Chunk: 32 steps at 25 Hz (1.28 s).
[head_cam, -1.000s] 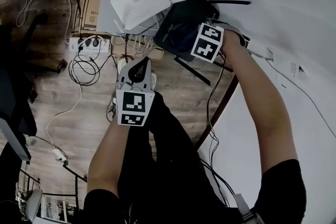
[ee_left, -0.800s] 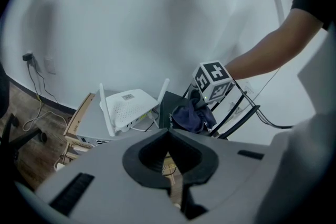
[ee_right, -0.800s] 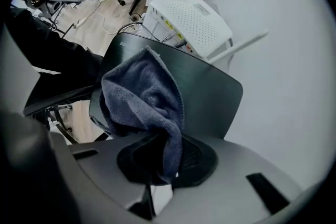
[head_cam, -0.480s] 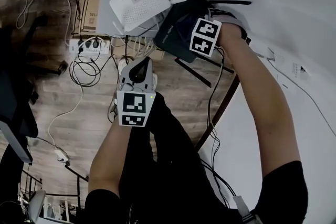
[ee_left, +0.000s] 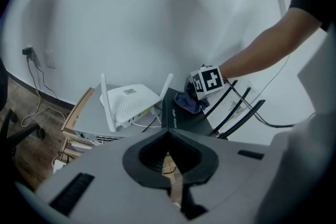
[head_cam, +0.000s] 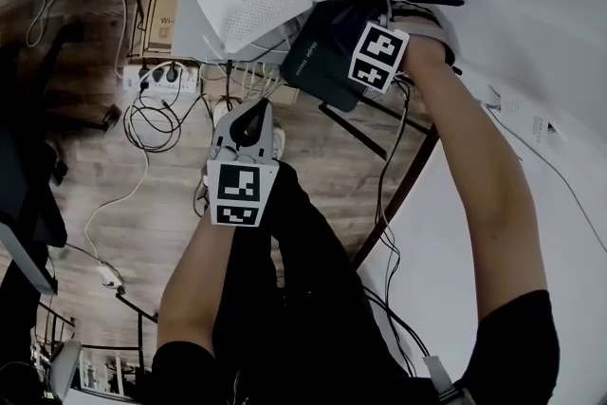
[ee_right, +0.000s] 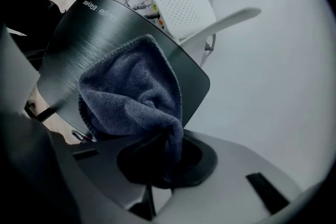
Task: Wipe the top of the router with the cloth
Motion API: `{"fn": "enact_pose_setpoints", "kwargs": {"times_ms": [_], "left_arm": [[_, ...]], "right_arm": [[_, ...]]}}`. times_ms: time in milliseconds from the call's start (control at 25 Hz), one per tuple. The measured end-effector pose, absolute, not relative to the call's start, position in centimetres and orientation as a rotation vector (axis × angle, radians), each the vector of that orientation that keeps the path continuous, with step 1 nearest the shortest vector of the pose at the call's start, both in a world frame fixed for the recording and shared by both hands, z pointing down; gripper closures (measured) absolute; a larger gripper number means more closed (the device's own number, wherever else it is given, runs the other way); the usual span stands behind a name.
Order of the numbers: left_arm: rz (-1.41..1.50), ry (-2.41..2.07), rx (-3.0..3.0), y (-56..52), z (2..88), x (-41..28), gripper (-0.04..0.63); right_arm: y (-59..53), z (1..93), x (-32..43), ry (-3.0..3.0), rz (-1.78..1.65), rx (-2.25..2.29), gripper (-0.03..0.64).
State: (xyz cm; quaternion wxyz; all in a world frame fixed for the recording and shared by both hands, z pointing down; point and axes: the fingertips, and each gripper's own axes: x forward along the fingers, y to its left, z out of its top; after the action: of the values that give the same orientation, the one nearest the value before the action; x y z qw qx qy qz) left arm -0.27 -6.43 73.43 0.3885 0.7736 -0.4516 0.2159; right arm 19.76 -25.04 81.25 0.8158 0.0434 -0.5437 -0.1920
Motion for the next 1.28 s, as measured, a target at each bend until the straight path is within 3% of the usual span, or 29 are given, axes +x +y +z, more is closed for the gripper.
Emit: {"fn": "enact_pose_setpoints", "kwargs": {"times_ms": [520, 1280], "left_arm": [[0.546, -1.174, 1.937, -6.7, 74.1, -1.7, 0.601], [0.540, -1.172, 1.930, -6.6, 74.9, -2.1, 0.601]], "right_arm": [[-27.4, 81.0, 12.9, -1.326, -0.709, 0.132, 0.600], [-27.5, 81.0, 12.0, -1.413, -0.677, 0.188, 0.600]]}}
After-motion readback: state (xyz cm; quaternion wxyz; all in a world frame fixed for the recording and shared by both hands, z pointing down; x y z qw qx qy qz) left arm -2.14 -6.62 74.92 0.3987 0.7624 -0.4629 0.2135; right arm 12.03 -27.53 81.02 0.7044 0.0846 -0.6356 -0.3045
